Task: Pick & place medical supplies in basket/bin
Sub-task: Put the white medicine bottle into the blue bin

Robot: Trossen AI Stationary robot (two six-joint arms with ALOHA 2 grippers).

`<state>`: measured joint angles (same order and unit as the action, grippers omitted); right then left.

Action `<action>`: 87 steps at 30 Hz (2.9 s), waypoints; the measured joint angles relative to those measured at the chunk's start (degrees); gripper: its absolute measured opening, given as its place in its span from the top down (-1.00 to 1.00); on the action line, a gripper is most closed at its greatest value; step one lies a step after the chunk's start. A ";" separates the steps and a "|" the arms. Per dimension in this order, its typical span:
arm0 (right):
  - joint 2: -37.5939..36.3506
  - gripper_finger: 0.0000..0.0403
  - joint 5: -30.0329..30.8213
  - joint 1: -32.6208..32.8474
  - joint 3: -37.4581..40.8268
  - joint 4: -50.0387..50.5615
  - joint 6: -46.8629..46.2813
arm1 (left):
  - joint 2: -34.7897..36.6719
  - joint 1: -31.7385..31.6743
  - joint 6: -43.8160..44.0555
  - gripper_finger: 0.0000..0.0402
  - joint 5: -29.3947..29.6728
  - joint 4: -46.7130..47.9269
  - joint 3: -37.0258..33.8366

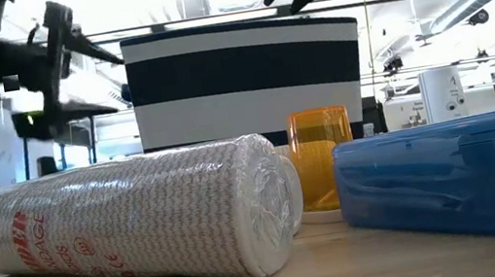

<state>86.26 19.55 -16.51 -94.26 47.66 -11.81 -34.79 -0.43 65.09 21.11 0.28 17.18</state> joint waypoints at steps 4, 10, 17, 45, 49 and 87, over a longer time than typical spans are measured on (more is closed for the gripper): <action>0.04 -0.91 0.02 0.00 0.00 0.00 0.00 | -6.68 0.07 0.86 -0.55 3.21 39.13 14.99; 0.05 -0.91 0.11 0.00 0.77 0.14 0.02 | -21.73 1.81 0.37 -0.55 -1.42 61.39 29.18; 0.09 -0.91 0.11 0.00 1.81 0.87 0.02 | -37.26 8.18 1.04 -0.55 -9.32 62.85 32.71; 0.09 -0.91 -0.02 -0.02 1.81 1.90 1.31 | -43.39 10.50 0.21 -0.52 -13.58 44.74 16.91; 0.09 -0.91 -0.02 -0.02 1.81 1.87 1.31 | -43.30 10.50 1.59 -0.26 -13.95 44.42 16.39; 0.04 -0.91 -0.15 0.02 1.84 5.46 4.35 | -42.90 -6.74 -50.95 -0.18 21.33 46.77 74.05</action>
<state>86.30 19.40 -16.49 -92.42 53.12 -7.47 -77.69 -7.17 14.14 42.45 47.05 91.23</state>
